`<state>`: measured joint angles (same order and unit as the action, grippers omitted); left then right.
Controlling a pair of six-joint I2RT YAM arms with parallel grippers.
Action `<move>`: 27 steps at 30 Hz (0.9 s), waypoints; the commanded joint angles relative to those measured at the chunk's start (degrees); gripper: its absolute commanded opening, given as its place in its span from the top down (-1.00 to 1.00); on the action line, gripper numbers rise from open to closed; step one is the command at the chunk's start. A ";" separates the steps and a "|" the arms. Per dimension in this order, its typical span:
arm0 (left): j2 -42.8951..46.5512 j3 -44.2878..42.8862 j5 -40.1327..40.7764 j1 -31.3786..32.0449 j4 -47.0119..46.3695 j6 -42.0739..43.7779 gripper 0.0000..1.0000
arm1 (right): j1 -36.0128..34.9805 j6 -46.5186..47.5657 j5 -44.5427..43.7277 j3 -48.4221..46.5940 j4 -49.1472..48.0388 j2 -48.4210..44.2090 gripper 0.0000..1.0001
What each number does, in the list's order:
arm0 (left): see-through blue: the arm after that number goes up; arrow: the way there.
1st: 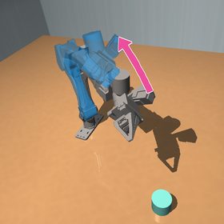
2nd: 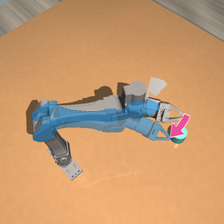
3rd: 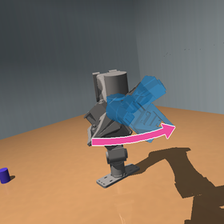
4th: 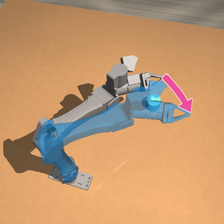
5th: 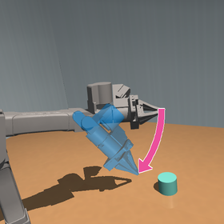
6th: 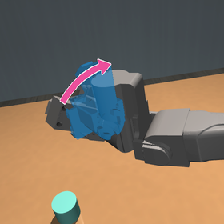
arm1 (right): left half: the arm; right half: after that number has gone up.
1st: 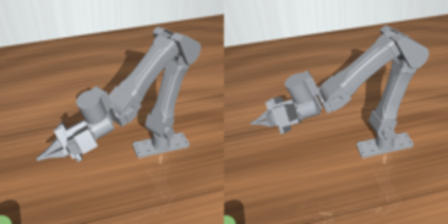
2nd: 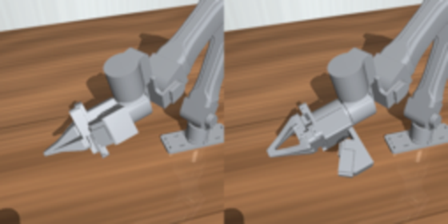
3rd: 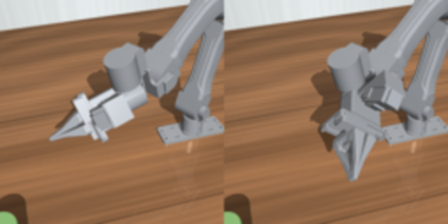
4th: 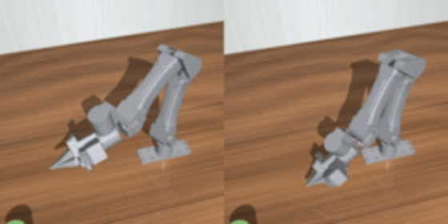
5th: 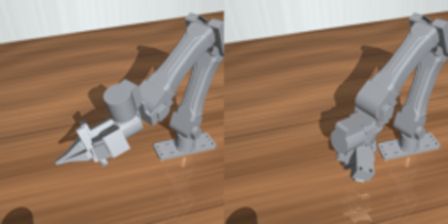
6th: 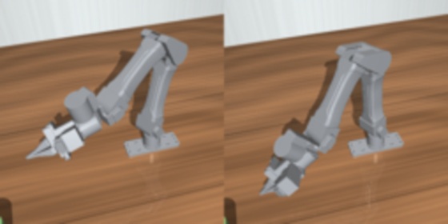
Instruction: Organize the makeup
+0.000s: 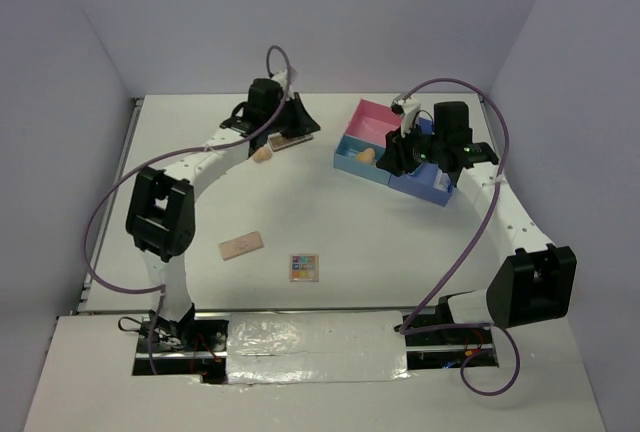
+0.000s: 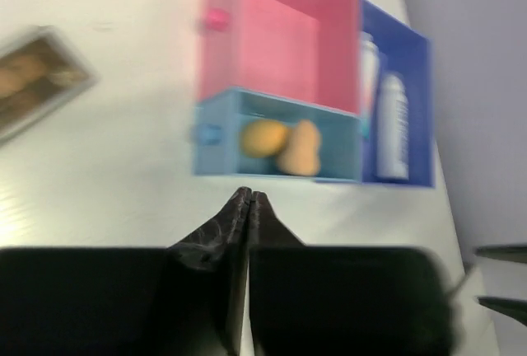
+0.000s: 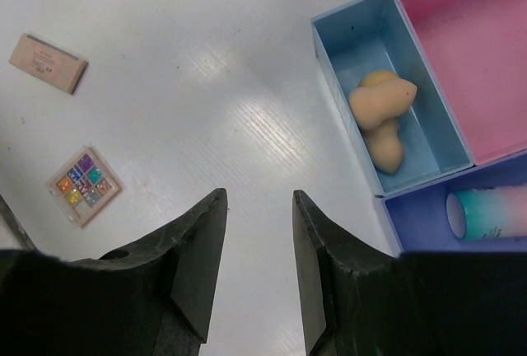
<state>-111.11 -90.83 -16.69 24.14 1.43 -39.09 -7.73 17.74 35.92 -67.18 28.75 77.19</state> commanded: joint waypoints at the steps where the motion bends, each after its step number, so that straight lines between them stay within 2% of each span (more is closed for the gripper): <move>1: 1.95 3.11 6.57 -3.92 7.85 5.42 0.62 | 0.34 0.54 1.52 -2.61 -0.28 0.16 0.09; 4: 0.46 1.45 11.76 -7.08 15.08 6.48 0.20 | 0.34 0.28 1.69 -2.78 -0.36 0.68 0.09; 5: 0.02 0.75 13.16 -7.61 16.48 7.35 0.01 | 0.26 0.19 1.87 -2.87 -0.28 0.77 0.08; 7: -2.17 -2.14 16.41 -8.49 20.43 9.37 -0.09 | 0.25 0.19 1.87 -3.13 -0.10 1.21 0.08; 12: -7.53 -8.30 22.66 -9.64 25.28 11.84 -0.11 | 0.17 0.46 1.43 -3.31 0.16 1.12 0.07; 20: -11.67 -11.74 28.98 -10.52 27.74 13.51 -0.10 | 0.34 0.63 0.73 -2.26 -0.10 0.42 0.05; 27: -14.13 -13.15 30.23 -10.78 28.63 14.48 -0.08 | 0.25 0.63 0.64 -2.69 -0.01 0.95 0.04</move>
<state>-124.05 -102.13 11.84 13.87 29.39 -26.41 -7.73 17.87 36.62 -67.61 28.80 78.37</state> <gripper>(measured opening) 0.545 0.478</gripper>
